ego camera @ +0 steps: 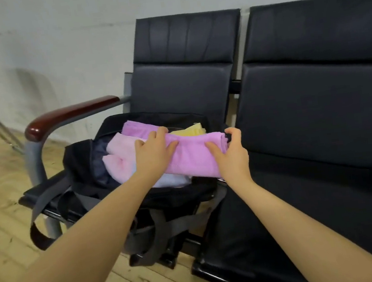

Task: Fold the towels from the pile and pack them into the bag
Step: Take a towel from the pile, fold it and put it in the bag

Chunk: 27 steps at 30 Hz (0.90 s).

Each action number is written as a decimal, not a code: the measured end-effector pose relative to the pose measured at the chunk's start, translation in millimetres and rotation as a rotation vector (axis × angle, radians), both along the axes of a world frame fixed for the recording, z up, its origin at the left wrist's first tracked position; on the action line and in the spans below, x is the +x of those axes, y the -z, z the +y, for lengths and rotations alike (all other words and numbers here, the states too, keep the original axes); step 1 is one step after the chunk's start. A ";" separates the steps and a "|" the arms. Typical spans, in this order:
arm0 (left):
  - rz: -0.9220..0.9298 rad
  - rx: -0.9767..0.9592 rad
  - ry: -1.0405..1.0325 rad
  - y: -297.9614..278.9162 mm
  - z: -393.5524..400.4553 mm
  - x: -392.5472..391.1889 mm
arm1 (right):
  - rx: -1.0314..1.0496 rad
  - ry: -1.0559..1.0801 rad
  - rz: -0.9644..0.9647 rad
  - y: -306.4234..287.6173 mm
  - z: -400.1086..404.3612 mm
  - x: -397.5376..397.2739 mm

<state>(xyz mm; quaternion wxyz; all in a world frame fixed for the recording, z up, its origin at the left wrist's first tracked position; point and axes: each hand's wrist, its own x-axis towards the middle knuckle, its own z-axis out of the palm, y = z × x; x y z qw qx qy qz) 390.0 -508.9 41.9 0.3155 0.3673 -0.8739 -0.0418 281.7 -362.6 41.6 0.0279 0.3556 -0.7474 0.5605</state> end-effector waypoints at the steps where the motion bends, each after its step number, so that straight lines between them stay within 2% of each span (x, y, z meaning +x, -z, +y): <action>1: 0.003 0.011 -0.024 2.7 -18.6 7.2 | 0.016 -0.024 0.012 1.3 -19.9 3.9; 6: -0.008 0.014 -0.101 24.5 -112.3 41.0 | 0.152 -0.089 0.114 8.9 -113.9 25.2; 14: -0.006 -0.037 -0.181 55.5 -221.6 74.8 | 0.248 -0.200 0.140 22.1 -224.8 55.5; 19: -0.105 -0.120 -0.143 71.5 -256.3 81.4 | 0.262 -0.239 0.165 46.7 -254.4 74.1; 21: -0.110 -0.136 -0.125 77.4 -262.2 83.1 | 0.326 -0.236 0.204 59.9 -257.0 75.3; 25: -0.009 -0.048 -0.084 81.8 -259.6 81.2 | 0.518 -0.202 0.258 76.5 -242.8 71.3; 27: -0.076 -0.048 -0.035 77.4 -256.8 75.1 | 0.571 -0.203 0.281 78.9 -235.9 70.2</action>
